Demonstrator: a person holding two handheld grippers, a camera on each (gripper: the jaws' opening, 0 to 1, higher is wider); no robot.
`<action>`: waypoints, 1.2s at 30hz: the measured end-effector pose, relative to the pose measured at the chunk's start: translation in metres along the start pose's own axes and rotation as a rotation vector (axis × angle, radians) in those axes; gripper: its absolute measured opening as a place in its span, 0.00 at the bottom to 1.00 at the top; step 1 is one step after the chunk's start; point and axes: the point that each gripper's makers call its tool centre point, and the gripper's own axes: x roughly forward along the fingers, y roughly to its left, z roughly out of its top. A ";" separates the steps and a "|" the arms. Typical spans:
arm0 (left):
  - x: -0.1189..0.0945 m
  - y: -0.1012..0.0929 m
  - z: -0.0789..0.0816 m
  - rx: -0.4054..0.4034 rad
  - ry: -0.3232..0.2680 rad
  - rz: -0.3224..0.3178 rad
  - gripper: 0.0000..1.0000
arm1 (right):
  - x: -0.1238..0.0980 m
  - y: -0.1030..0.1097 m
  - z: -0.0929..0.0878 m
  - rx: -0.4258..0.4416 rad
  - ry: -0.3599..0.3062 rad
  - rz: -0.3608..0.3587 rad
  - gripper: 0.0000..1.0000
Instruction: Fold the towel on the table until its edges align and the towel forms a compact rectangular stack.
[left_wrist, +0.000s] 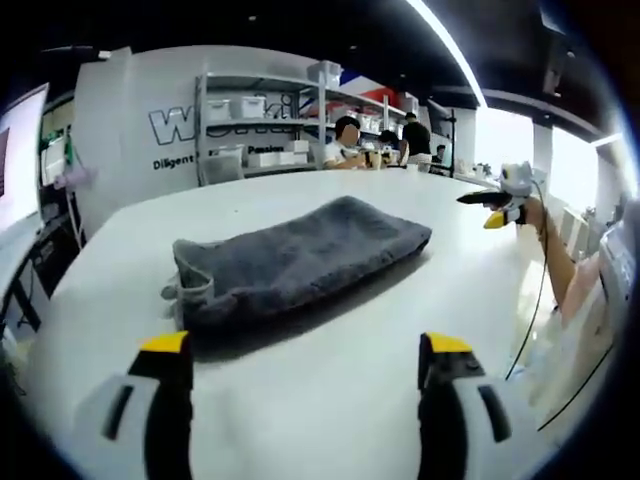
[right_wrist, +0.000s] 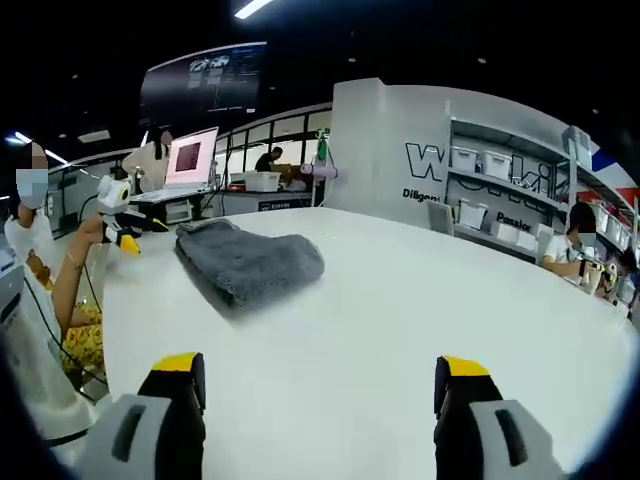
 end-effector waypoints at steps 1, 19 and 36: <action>0.000 0.001 0.001 0.000 -0.002 0.000 0.99 | 0.000 0.000 0.000 0.001 0.000 0.000 1.00; 0.025 0.028 0.038 -0.041 -0.061 -0.009 0.95 | 0.000 0.003 -0.005 0.018 -0.006 0.007 1.00; 0.046 0.061 0.035 -0.086 -0.129 0.034 0.39 | -0.002 0.001 -0.018 0.040 0.004 0.006 1.00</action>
